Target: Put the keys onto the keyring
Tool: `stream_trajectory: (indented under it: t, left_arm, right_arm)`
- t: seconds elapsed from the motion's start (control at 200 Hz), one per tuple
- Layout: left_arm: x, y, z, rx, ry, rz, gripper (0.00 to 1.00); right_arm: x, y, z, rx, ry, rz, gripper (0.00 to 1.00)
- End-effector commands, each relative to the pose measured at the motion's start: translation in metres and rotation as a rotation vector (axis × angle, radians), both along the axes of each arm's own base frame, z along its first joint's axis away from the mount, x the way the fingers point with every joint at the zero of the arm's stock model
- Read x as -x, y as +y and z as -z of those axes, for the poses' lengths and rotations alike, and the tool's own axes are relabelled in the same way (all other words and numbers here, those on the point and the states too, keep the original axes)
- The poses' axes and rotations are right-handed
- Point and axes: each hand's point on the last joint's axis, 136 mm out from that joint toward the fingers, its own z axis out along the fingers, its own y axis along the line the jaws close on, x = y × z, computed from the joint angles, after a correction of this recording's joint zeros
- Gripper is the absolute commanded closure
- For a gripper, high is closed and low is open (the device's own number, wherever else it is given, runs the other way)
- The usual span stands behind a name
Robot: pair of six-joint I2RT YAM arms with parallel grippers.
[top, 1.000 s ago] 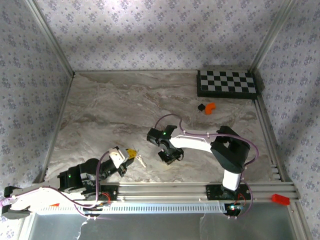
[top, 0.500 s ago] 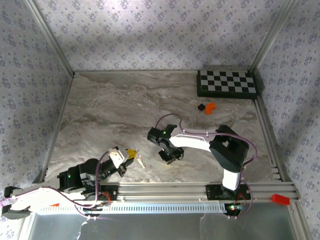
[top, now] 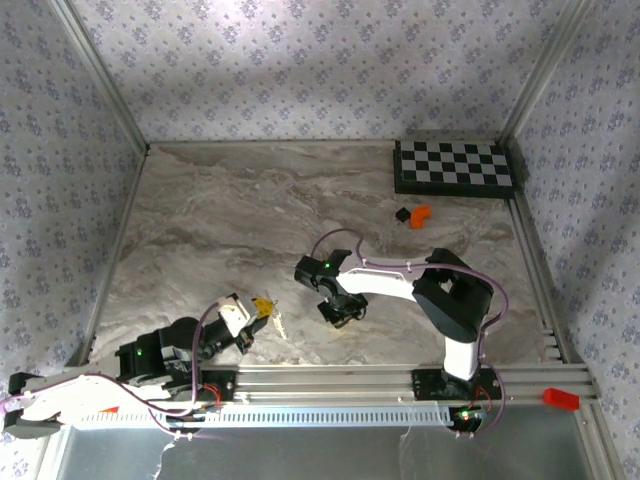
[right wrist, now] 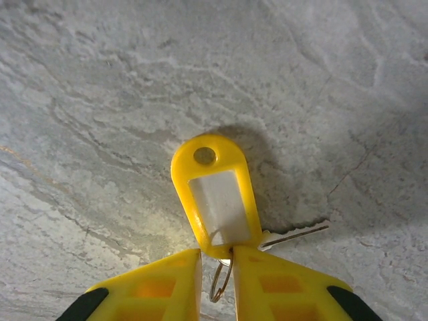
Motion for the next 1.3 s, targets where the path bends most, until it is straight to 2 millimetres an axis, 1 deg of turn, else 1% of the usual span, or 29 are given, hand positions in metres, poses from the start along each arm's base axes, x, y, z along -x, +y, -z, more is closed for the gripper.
stream_trajectory:
  t: [0.0, 0.1, 0.22, 0.385, 0.725, 0.97, 1.294]
  left_arm:
    - [-0.003, 0.003, -0.011, 0.046, -0.009, -0.018, 1.0]
    - [-0.002, 0.002, -0.01, 0.044, -0.009, -0.017, 1.0]
    - [-0.002, 0.002, -0.01, 0.044, -0.009, -0.015, 1.0]
    - [-0.002, 0.002, -0.01, 0.045, -0.006, -0.012, 1.0]
    - [-0.002, 0.002, -0.01, 0.044, -0.007, -0.011, 1.0]
    - [-0.002, 0.002, -0.01, 0.043, -0.009, -0.016, 1.0]
    - [-0.003, 0.003, -0.01, 0.043, -0.008, -0.021, 1.0]
  right_arm:
    - [0.0, -0.011, -0.002, 0.028, -0.009, -0.001, 0.8]
    - [0.0, -0.012, -0.006, 0.022, -0.014, 0.003, 0.8]
    - [-0.001, -0.012, -0.008, 0.016, -0.018, 0.008, 0.76]
    - [-0.002, -0.011, -0.008, 0.012, -0.02, 0.01, 0.76]
    - [-0.002, -0.017, -0.01, 0.017, -0.026, 0.014, 0.85]
    - [-0.001, -0.019, -0.008, 0.016, -0.022, 0.017, 0.87]
    - [-0.003, -0.013, -0.013, -0.039, -0.041, 0.008, 0.96]
